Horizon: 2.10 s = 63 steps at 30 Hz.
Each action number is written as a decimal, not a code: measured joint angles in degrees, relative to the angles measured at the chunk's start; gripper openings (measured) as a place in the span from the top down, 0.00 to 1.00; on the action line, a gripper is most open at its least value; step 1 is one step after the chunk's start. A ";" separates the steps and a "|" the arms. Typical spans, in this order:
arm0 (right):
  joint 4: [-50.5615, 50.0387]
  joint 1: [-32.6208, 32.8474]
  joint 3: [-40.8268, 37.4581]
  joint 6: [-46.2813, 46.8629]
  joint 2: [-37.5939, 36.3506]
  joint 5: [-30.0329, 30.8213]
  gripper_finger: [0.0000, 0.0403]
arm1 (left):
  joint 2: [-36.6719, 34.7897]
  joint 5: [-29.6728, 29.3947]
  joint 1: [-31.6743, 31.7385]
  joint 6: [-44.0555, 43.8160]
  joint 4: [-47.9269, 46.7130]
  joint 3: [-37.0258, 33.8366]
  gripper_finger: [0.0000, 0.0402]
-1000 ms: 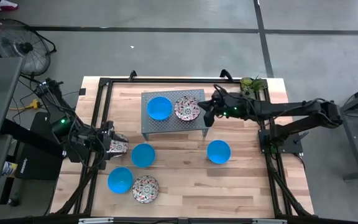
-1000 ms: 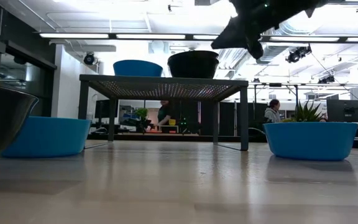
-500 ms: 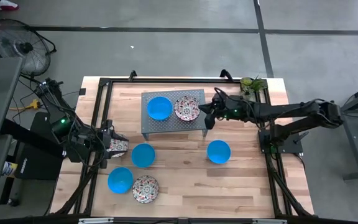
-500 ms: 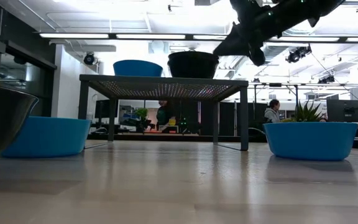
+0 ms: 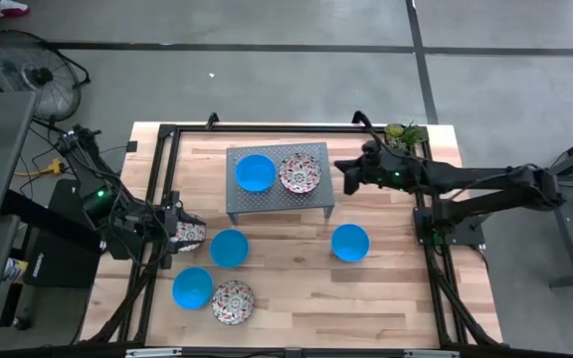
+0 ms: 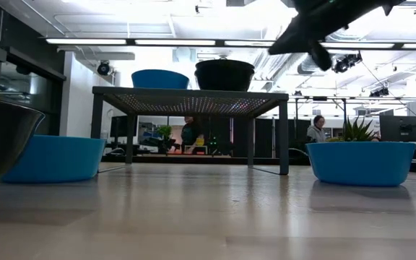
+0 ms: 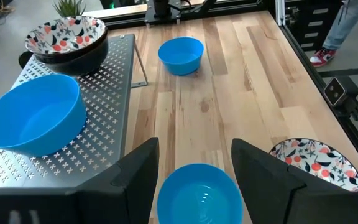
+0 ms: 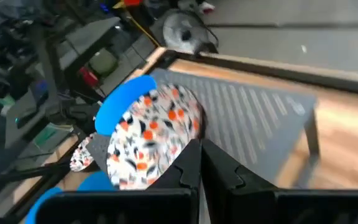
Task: Pick & Place Mini bowls
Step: Stack the blue bowl on top of the blue bowl on the shelf
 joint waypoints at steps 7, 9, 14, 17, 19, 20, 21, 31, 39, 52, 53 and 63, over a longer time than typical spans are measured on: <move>-18.21 5.05 0.02 16.35 -7.70 6.59 1.00 | 0.00 -0.72 0.01 0.00 -0.13 0.00 0.51; -22.93 6.98 0.02 20.43 -9.03 7.89 1.00 | -0.01 -0.87 0.00 0.00 -0.15 0.00 0.51; -32.48 11.86 0.02 30.02 -10.07 9.50 1.00 | 0.00 -0.90 0.01 0.00 -0.19 0.00 0.51; -37.44 14.83 0.02 35.54 -9.14 9.10 1.00 | 0.21 -0.94 0.01 0.00 -0.17 0.00 0.51; -40.03 16.78 0.02 39.06 -8.21 8.45 1.00 | 0.35 -0.90 -0.01 0.02 -0.26 0.00 0.51; -41.25 17.67 0.02 40.58 -7.65 7.90 1.00 | 0.34 -0.87 -0.01 0.02 -0.25 0.00 0.51; -42.04 18.52 0.02 42.06 -7.05 7.35 1.00 | 0.33 -0.87 0.00 0.02 -0.24 0.00 0.51; -44.48 23.61 0.02 49.15 2.56 -3.98 1.00 | 0.33 -0.85 -0.01 1.00 -0.24 0.00 0.51; -41.86 25.70 0.02 52.65 8.34 -10.27 1.00 | 0.33 -0.81 0.00 1.11 -0.23 0.00 0.51; -40.89 27.32 0.04 54.58 12.61 -12.05 0.74 | 0.33 -0.70 -0.01 1.11 -0.20 0.00 0.51; -40.91 27.32 0.04 54.73 13.04 -12.19 0.73 | 0.33 -0.70 0.01 1.11 -0.20 0.00 0.51; -39.90 27.32 0.04 55.55 19.03 -14.27 0.72 | 0.33 -0.70 -0.01 1.09 -0.10 0.00 0.51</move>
